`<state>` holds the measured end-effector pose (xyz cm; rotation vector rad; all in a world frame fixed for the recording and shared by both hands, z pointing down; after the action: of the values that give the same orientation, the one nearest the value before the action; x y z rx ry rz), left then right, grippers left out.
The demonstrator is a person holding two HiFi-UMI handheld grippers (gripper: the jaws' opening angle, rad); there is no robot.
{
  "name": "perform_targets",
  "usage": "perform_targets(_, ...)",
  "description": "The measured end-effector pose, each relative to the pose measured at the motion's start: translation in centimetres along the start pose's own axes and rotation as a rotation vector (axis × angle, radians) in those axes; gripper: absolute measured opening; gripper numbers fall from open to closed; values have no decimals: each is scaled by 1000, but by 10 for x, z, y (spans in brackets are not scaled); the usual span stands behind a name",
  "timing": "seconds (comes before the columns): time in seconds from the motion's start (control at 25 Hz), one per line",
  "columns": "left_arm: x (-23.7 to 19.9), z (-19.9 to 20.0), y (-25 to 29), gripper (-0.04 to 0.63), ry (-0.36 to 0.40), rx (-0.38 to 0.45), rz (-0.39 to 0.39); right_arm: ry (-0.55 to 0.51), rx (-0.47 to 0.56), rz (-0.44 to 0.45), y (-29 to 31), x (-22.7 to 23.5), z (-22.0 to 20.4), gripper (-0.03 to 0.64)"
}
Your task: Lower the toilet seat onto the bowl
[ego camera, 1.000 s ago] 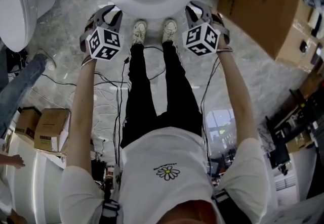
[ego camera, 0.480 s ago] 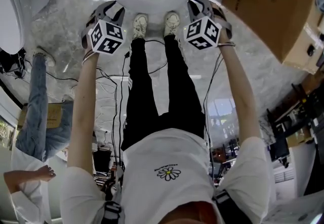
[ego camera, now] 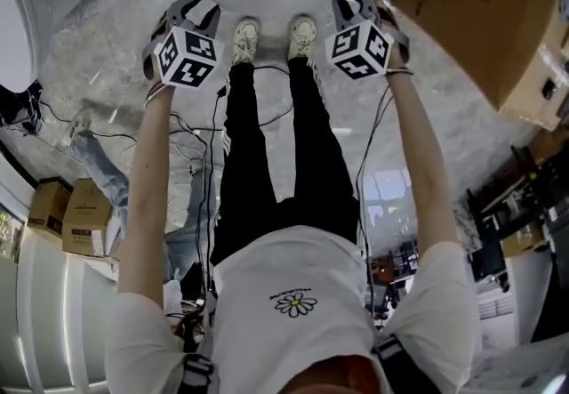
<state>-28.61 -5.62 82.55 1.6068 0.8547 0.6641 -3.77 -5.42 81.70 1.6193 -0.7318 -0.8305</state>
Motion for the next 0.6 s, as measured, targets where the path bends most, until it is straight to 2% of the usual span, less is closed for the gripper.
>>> perform_targets(0.16,-3,-3,3,153,-27,-17,-8,91,-8,32,6,-2,3,61)
perform_targets(0.24,-2,-3,4,153,-61,-46,-24,120,-44,33,9,1,-2,61)
perform_targets(0.32,1,-11,4,152,-191,-93,-58,234,-137,31,14,6,-19,58)
perform_targets(0.4,5,-25,-4,152,-414,-127,-90,488,-248,53,13,8,-44,49)
perform_targets(0.48,-3,-28,-21,129,-621,-117,-84,783,-287,80,2,16,-52,44)
perform_targets(0.52,-15,-21,-30,125,-681,-93,-59,892,-270,79,-8,27,-48,43)
perform_targets(0.56,-28,-12,-42,119,-710,-63,-25,958,-239,63,-19,40,-40,43)
perform_targets(0.6,-39,-2,-56,110,-716,-35,13,981,-206,38,-34,53,-31,43)
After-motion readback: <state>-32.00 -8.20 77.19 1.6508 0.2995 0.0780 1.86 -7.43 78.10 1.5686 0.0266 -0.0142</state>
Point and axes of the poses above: the fingertips, and each gripper's own axes: y forward along the fingers, x to its right, z out of its top, the point moved 2 cm from there along -y, backward along the fingers, and after that the axes turned 10 degrees about -x, right-handed, at the moved point
